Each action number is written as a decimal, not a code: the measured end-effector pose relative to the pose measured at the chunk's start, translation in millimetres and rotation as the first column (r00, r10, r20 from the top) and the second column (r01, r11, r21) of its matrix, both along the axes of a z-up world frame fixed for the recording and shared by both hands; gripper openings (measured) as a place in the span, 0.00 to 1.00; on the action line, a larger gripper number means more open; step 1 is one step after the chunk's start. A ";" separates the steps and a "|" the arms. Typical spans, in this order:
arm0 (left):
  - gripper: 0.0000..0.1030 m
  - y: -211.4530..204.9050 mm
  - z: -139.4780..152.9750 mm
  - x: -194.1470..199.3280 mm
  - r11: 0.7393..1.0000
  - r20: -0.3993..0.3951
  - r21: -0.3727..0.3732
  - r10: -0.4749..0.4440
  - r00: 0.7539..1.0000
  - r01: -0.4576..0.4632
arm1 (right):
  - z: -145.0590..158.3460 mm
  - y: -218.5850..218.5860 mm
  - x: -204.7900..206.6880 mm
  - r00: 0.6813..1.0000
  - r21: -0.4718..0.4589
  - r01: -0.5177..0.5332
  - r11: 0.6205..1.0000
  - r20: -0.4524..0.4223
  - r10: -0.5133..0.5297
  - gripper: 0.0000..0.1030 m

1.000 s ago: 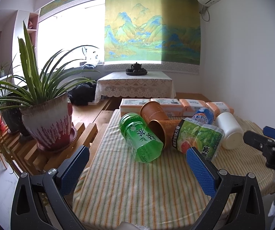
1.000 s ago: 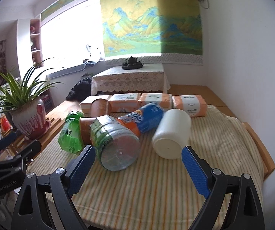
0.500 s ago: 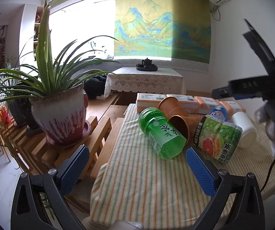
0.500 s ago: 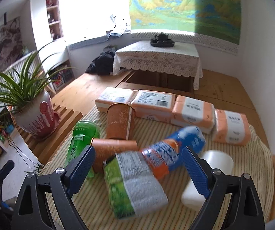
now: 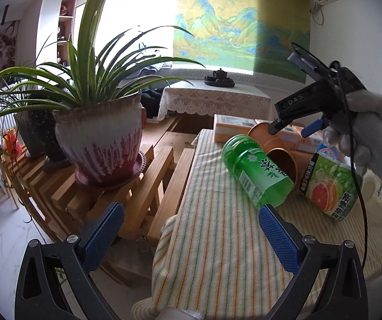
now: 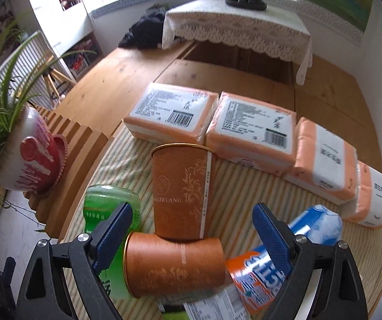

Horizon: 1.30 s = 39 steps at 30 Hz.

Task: Flip cup upside down
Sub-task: 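Reach the right gripper to the brown paper cup and grasp it, then lift the brown cup with the right gripper and rotate it rim-down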

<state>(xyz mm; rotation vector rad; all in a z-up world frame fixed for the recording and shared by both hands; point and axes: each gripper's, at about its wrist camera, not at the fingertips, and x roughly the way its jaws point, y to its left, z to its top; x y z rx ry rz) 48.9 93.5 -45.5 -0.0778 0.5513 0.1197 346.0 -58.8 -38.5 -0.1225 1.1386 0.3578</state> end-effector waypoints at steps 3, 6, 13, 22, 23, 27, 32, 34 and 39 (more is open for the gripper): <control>0.99 3.6 -2.7 0.3 1.000 -0.008 0.004 0.002 1.000 -0.002 | -10.9 9.1 12.1 0.999 -0.029 -0.004 1.000 -0.044 0.002 0.86; 0.99 7.8 -5.5 2.9 1.000 -0.014 -0.006 0.008 1.000 -0.008 | -20.2 16.4 20.4 0.996 -0.056 -0.017 0.998 -0.087 0.012 0.84; 0.99 16.2 -7.7 6.7 0.999 -0.020 -0.027 0.017 1.000 -0.018 | -32.9 30.2 31.0 0.989 -0.137 -0.064 0.988 -0.141 0.045 0.66; 0.99 20.4 -9.5 8.4 0.999 -0.024 -0.035 0.027 0.999 -0.027 | -30.9 38.5 22.9 0.991 -0.194 -0.096 0.976 -0.110 0.076 0.56; 0.99 19.8 -9.5 8.5 0.999 -0.024 -0.036 0.027 0.999 -0.028 | -30.2 41.9 21.8 0.992 -0.201 -0.100 0.975 -0.100 0.081 0.56; 0.99 18.4 -8.0 7.9 0.999 -0.019 -0.039 0.023 1.000 -0.024 | -18.7 42.5 16.2 0.994 -0.219 -0.105 0.970 -0.053 0.096 0.55; 0.99 11.7 -1.6 1.9 1.000 -0.008 -0.023 0.014 1.000 -0.015 | 12.8 36.5 7.5 0.993 -0.206 -0.095 0.974 0.044 0.107 0.55; 0.99 10.1 1.8 -1.8 1.000 0.002 -0.019 0.015 1.000 -0.015 | 27.8 33.4 -1.3 0.990 -0.191 -0.105 0.976 0.076 0.121 0.55; 0.99 5.0 8.7 -10.9 1.000 0.016 -0.023 0.010 1.000 -0.010 | 61.9 20.1 -42.1 0.975 -0.154 -0.146 0.977 0.147 0.168 0.55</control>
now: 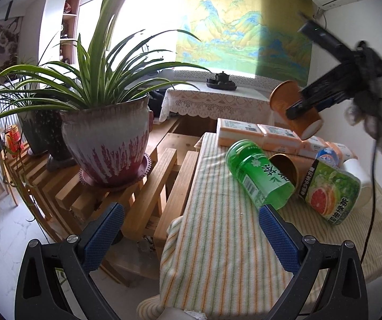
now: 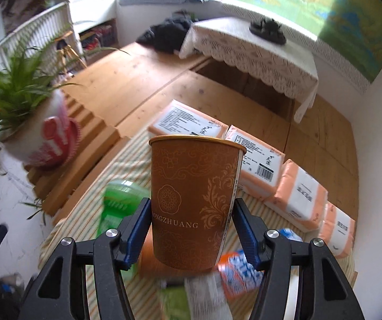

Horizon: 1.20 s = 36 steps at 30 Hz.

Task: Flip cup upside down
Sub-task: 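Lift the brown cup with the right gripper and rotate it rim-down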

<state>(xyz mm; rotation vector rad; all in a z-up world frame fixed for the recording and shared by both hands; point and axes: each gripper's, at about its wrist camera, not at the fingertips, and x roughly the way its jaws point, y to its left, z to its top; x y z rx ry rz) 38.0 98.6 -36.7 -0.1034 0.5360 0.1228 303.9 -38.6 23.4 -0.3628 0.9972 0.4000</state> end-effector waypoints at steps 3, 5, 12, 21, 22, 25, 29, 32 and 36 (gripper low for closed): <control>0.99 -6.8 2.9 -5.6 1.000 0.003 0.006 -0.011 1.000 0.011 | 9.3 -9.4 -29.3 0.999 0.017 -0.028 0.999 0.027 0.028 0.55; 0.99 -12.3 5.1 -9.2 1.000 0.006 0.012 -0.024 1.000 0.024 | 10.4 -16.1 -47.0 0.999 0.025 -0.042 0.999 0.034 0.041 0.55; 0.99 -32.6 12.0 -21.1 0.998 0.017 0.024 -0.059 0.998 0.058 | 3.9 -39.3 -110.3 0.997 0.047 -0.077 0.996 0.034 0.076 0.55; 0.99 -39.1 7.6 -34.1 0.997 -0.006 0.039 -0.067 0.998 0.067 | -35.0 -40.7 -167.3 0.985 0.052 -0.164 0.985 -0.049 0.167 0.56; 0.99 -38.2 6.9 -35.5 0.997 -0.008 0.040 -0.064 0.998 0.065 | -41.9 -38.5 -171.6 0.983 0.054 -0.173 0.983 -0.061 0.176 0.56; 0.99 -36.9 4.3 -39.1 0.997 -0.015 0.045 -0.058 0.998 0.058 | -58.0 -35.7 -176.2 0.979 0.080 -0.170 0.982 -0.098 0.178 0.56; 0.99 -33.5 2.3 -43.7 0.997 -0.023 0.051 -0.049 0.999 0.050 | -78.6 -29.2 -177.3 0.975 0.103 -0.164 0.981 -0.134 0.177 0.56; 0.99 -30.1 1.8 -45.0 0.998 -0.025 0.048 -0.042 0.999 0.043 | -90.6 -24.3 -175.6 0.973 0.108 -0.156 0.982 -0.154 0.172 0.56; 0.99 -27.2 1.2 -46.8 0.998 -0.024 0.046 -0.038 0.999 0.039 | -98.4 -22.0 -172.6 0.975 0.119 -0.144 0.982 -0.155 0.162 0.57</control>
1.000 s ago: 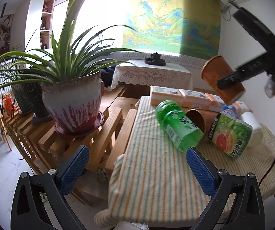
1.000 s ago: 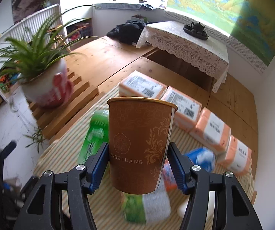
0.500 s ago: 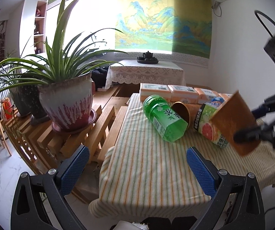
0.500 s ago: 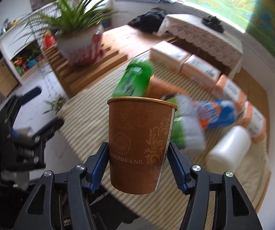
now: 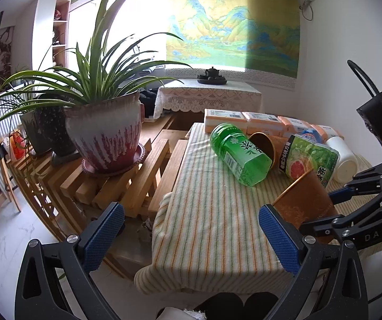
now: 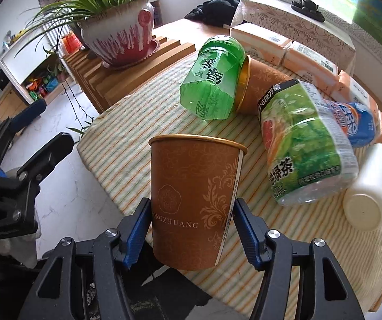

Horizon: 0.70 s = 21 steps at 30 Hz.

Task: Flip cup upside down
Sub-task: 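Lift the brown cup with the right gripper and rotate it rim-down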

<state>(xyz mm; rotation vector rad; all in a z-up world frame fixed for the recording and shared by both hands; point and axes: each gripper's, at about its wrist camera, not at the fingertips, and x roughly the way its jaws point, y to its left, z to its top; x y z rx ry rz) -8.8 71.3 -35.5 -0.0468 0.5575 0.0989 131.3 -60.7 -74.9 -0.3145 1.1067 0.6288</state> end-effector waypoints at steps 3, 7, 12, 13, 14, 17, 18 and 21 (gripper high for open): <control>0.99 -0.6 -0.6 0.0 1.000 0.001 0.002 0.000 1.000 0.000 | -0.4 -1.1 1.0 1.000 0.011 0.013 1.000 0.007 -0.013 0.57; 0.99 -4.0 0.3 -0.6 1.000 0.005 0.006 -0.006 1.000 0.006 | 1.8 -1.6 0.9 1.000 0.029 0.022 0.999 0.020 -0.022 0.61; 0.99 -10.4 1.5 -2.7 1.000 0.010 0.012 -0.017 1.000 0.017 | 8.8 -5.6 -2.7 0.998 0.052 0.033 0.998 0.046 -0.035 0.66; 0.99 -11.7 2.0 -3.5 1.000 0.012 0.015 -0.019 1.000 0.018 | 10.7 -7.4 -4.0 0.998 0.064 0.036 0.997 0.049 -0.039 0.66; 0.99 -12.8 2.5 -4.2 1.000 0.013 0.015 -0.019 1.000 0.019 | 12.5 -9.5 -5.9 0.998 0.075 0.039 0.996 0.053 -0.043 0.66; 0.99 -15.9 3.1 -6.3 1.000 0.016 0.009 -0.016 1.000 0.016 | 16.4 -18.5 -12.9 0.996 0.100 0.055 0.993 0.070 -0.063 0.66; 0.99 -16.8 3.3 -7.6 1.000 0.016 0.007 -0.016 1.000 0.016 | 17.1 -22.0 -15.3 0.995 0.110 0.062 0.992 0.073 -0.071 0.66; 0.99 -23.1 2.3 -10.3 1.000 0.019 0.003 -0.017 1.000 0.017 | 21.1 -33.1 -22.9 0.991 0.147 0.091 0.985 0.089 -0.105 0.66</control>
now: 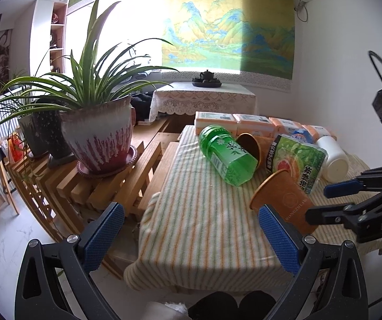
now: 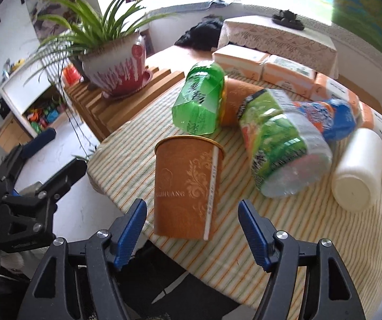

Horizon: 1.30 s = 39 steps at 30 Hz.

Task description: Flip cup upside down

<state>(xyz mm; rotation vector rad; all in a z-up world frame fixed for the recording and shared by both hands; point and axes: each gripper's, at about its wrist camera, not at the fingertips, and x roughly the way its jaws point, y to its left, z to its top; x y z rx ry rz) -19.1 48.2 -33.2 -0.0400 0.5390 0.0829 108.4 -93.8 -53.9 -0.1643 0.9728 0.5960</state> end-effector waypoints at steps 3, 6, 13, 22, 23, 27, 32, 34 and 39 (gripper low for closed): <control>0.99 -10.6 -2.2 -3.9 1.000 0.001 0.000 -0.009 1.000 0.009 | 5.7 -15.4 -10.0 0.998 0.043 0.051 0.998 0.040 -0.053 0.66; 0.99 -23.8 -5.5 -5.4 0.999 -0.004 -0.013 -0.040 0.999 0.040 | 12.6 -36.3 -22.3 0.989 0.096 0.110 0.989 0.086 -0.118 0.66; 0.99 -55.6 -13.5 -7.0 0.992 0.003 -0.116 -0.052 0.999 0.052 | 17.4 -83.4 -44.4 0.957 0.176 0.231 0.957 0.138 -0.256 0.66; 0.99 -104.7 -30.5 10.2 0.989 -0.021 -0.122 -0.086 0.996 0.082 | 4.0 -130.0 -58.9 0.920 0.224 0.324 0.919 0.151 -0.361 0.66; 0.99 -110.7 -32.7 12.9 0.989 -0.024 -0.119 -0.089 0.996 0.085 | 1.5 -133.5 -59.1 0.920 0.226 0.328 0.917 0.146 -0.365 0.66; 0.99 -123.0 -40.3 21.8 0.994 -0.031 -0.082 -0.076 0.997 0.074 | -5.0 -144.8 -58.4 0.915 0.236 0.344 0.909 0.135 -0.381 0.66; 0.99 -125.1 -46.2 32.2 0.997 -0.040 -0.062 -0.058 0.998 0.055 | -9.1 -152.1 -58.5 0.912 0.243 0.352 0.904 0.128 -0.389 0.66; 0.98 -122.0 -45.8 32.9 0.997 -0.034 -0.061 -0.050 0.998 0.048 | -10.7 -153.6 -58.3 0.912 0.243 0.353 0.904 0.124 -0.390 0.66; 0.86 -113.2 -47.3 35.6 0.997 -0.037 -0.065 -0.036 0.999 0.034 | -14.4 -151.7 -56.7 0.916 0.243 0.350 0.904 0.113 -0.385 0.66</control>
